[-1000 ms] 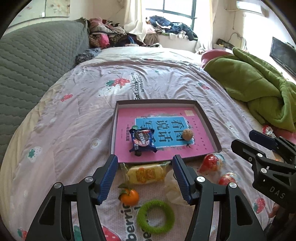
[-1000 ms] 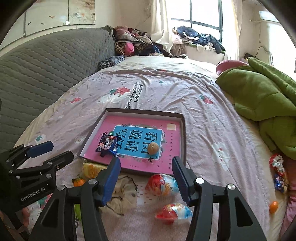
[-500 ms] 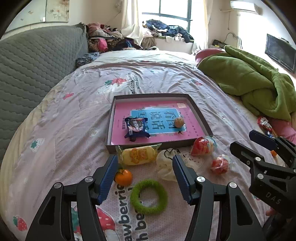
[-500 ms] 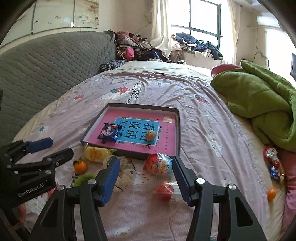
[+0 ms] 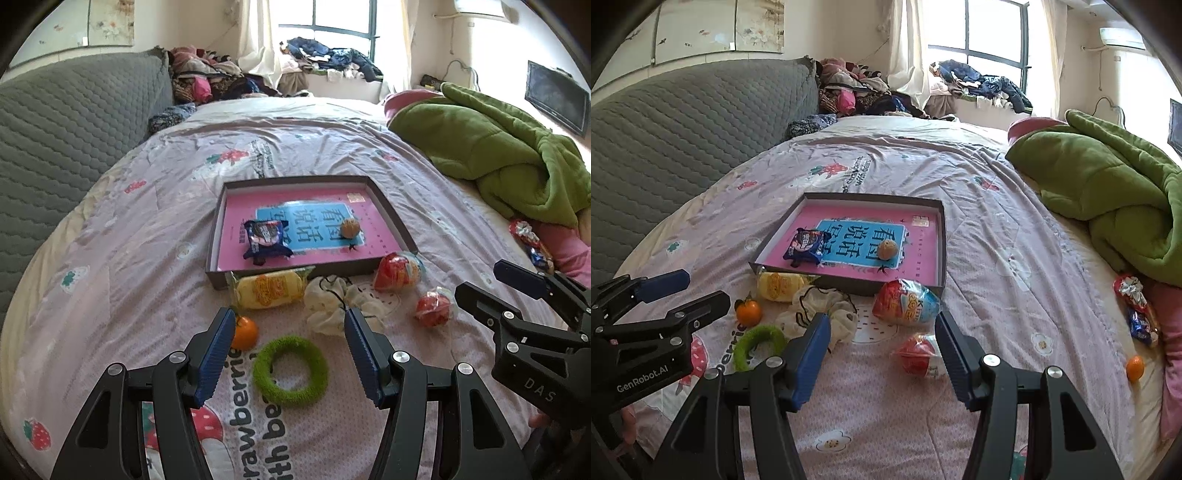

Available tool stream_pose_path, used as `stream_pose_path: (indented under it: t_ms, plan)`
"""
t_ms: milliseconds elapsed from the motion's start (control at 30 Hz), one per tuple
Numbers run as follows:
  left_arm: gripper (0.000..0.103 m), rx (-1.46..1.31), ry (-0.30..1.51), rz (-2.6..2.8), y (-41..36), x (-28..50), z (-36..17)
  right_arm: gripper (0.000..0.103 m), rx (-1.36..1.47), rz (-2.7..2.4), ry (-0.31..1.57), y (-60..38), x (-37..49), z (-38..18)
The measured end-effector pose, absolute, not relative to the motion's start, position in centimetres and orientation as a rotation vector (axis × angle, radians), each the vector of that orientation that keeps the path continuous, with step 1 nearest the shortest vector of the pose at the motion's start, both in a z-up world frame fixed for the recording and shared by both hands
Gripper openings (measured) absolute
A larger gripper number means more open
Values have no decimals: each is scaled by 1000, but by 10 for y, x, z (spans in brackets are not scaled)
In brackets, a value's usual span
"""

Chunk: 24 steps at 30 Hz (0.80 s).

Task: Organize objects
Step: 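Move the left tool to the green ring while the right tool approaches the red egg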

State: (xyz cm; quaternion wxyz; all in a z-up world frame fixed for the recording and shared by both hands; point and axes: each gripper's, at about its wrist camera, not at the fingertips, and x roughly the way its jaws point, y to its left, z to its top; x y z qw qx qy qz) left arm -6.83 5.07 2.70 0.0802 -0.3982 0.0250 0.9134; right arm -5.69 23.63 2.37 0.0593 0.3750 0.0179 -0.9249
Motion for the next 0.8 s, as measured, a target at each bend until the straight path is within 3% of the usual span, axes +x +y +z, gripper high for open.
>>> stream_pose_path:
  t_ms: [800]
  plan:
    - [63, -1407, 52, 2655, 37, -77, -50, 58, 1238, -2793, 48, 261, -54, -22]
